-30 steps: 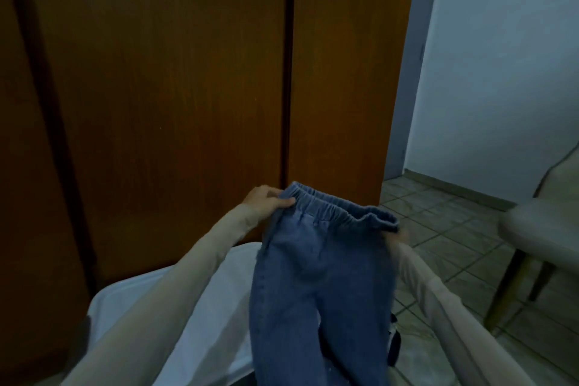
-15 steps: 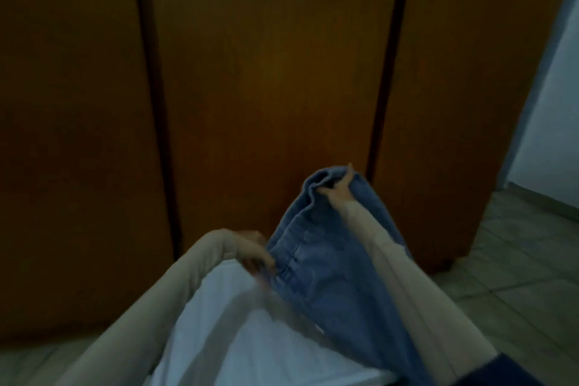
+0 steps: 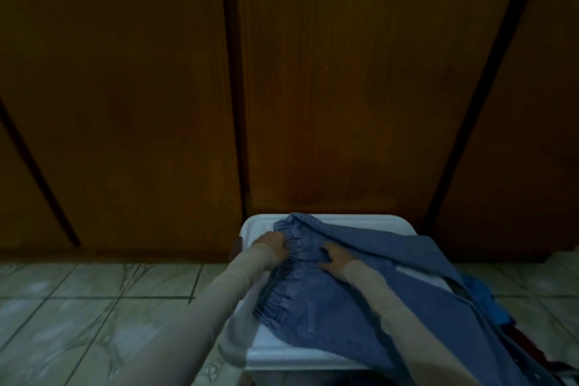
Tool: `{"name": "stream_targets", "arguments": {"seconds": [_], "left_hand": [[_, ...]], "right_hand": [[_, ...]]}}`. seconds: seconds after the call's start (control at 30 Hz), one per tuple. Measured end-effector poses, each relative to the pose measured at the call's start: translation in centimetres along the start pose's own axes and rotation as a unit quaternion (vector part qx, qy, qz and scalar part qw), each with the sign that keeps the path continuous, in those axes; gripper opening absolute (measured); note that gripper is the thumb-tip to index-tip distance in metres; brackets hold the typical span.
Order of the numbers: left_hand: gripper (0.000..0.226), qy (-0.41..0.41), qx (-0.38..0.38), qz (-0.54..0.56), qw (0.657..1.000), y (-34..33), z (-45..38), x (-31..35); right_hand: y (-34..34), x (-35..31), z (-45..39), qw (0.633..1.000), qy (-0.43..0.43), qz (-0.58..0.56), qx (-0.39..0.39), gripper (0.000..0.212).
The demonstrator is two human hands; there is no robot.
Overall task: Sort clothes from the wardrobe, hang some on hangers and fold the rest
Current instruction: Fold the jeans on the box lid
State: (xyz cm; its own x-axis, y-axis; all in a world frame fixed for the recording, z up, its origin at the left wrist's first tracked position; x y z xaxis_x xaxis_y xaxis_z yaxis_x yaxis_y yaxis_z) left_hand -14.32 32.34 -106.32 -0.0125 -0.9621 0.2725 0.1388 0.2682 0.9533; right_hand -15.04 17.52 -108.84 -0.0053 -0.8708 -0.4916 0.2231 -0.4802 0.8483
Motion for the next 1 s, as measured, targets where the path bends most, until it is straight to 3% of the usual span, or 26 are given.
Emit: {"name": "stream_targets", "arguments": {"seconds": [0.13,0.23,0.4,0.47,0.63,0.87,0.93,1.0], "left_hand": [[0.066,-0.050,0.051,-0.071,0.995,-1.9,0.4,3.8],[0.075,0.003,0.028,-0.078,0.997,-4.3,0.5,4.2],[0.055,0.062,0.032,0.020,0.997,-4.5,0.2,4.0],[0.042,0.055,0.041,0.009,0.998,-3.9,0.2,3.6],[0.037,0.051,0.023,-0.134,0.989,-2.2,0.5,1.1],[0.047,0.168,0.034,-0.287,0.943,0.8,2.6,-3.0],[0.054,0.127,0.065,-0.383,0.912,-0.8,2.8,-2.3],[0.062,0.019,0.110,-0.434,0.894,-3.0,2.1,-0.5]], "right_hand": [[2.5,5.9,1.5,0.992,-0.047,0.113,0.026,0.059],[2.2,9.1,2.2,0.981,-0.064,0.178,0.031,0.066],[0.5,9.7,2.9,0.973,-0.039,0.227,0.025,0.069],[0.0,9.4,2.8,0.974,-0.035,0.224,0.019,0.069],[-2.1,6.1,2.9,0.978,0.009,0.209,0.017,0.068],[-5.1,0.8,3.0,0.984,0.054,0.167,0.002,0.066],[-4.3,1.1,3.2,0.986,0.066,0.149,0.025,0.064],[-3.1,1.9,3.4,0.987,0.063,0.134,0.065,0.061]]}}
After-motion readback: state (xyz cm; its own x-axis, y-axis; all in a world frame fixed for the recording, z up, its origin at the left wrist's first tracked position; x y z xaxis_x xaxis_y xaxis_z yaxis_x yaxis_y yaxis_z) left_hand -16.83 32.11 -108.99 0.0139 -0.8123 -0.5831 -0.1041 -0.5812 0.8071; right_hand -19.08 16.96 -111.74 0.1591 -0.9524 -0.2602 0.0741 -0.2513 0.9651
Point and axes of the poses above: each hand's wrist, its own z-axis away from the middle knuckle, its own y-axis out of the back of the hand, x = y × z, the point moved 6 cm from there along -z, towards the middle knuckle, and after that the axes turned 13 degrees about x, right-handed, at the moved point
